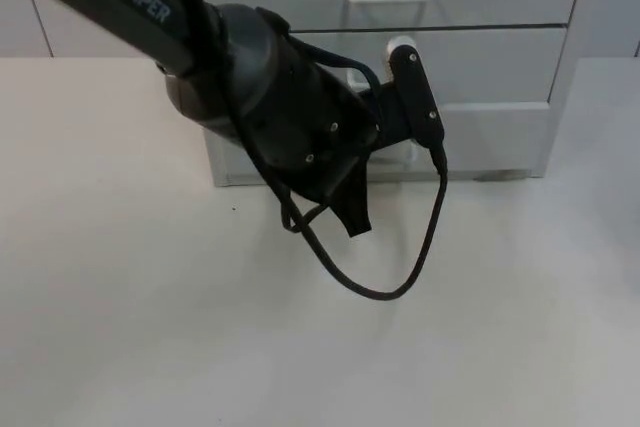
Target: Open the drawer with the left hand, place the block into the drawer with the right hand, then close the drawer with the left hand.
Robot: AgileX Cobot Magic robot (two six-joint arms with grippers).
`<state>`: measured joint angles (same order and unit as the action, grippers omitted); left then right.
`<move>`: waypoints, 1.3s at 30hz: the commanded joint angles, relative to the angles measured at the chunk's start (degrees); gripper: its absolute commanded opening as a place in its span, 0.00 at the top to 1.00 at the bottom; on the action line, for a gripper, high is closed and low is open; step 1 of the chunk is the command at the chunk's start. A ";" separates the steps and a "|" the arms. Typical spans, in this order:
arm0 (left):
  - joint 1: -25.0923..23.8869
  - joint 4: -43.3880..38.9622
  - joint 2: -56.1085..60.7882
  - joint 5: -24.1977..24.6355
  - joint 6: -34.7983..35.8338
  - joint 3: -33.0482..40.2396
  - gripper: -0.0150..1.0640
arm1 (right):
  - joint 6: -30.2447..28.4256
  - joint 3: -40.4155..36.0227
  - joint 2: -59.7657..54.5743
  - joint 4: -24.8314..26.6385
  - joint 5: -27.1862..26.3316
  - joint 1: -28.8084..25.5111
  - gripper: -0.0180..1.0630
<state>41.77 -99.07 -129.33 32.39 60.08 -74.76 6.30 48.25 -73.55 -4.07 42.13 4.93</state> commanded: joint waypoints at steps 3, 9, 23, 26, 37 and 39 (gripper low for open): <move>0.26 -0.20 0.23 7.27 -0.25 -0.83 0.99 | -0.51 -0.04 0.61 0.33 -0.36 -0.19 0.35; 3.74 17.58 2.20 7.30 -17.01 -0.43 0.99 | -0.51 -0.04 0.61 0.22 -0.36 -0.19 0.35; 10.11 80.36 20.28 7.82 -62.60 4.32 0.99 | -0.51 -0.04 0.61 0.22 -0.36 -0.19 0.35; 8.68 89.87 21.77 8.86 -69.68 4.32 0.99 | -0.51 -0.04 0.61 0.22 -0.36 -0.19 0.35; 0.48 98.45 22.93 11.45 -71.27 4.89 0.99 | -0.51 -0.04 0.61 0.22 -0.12 -0.19 0.35; -3.41 100.00 24.53 11.99 -71.27 6.49 0.99 | -0.51 -0.04 0.61 0.22 -0.12 -0.19 0.35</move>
<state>41.45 -1.23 -106.77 43.22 -11.58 -69.73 6.30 48.25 -73.55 -4.07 42.13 4.93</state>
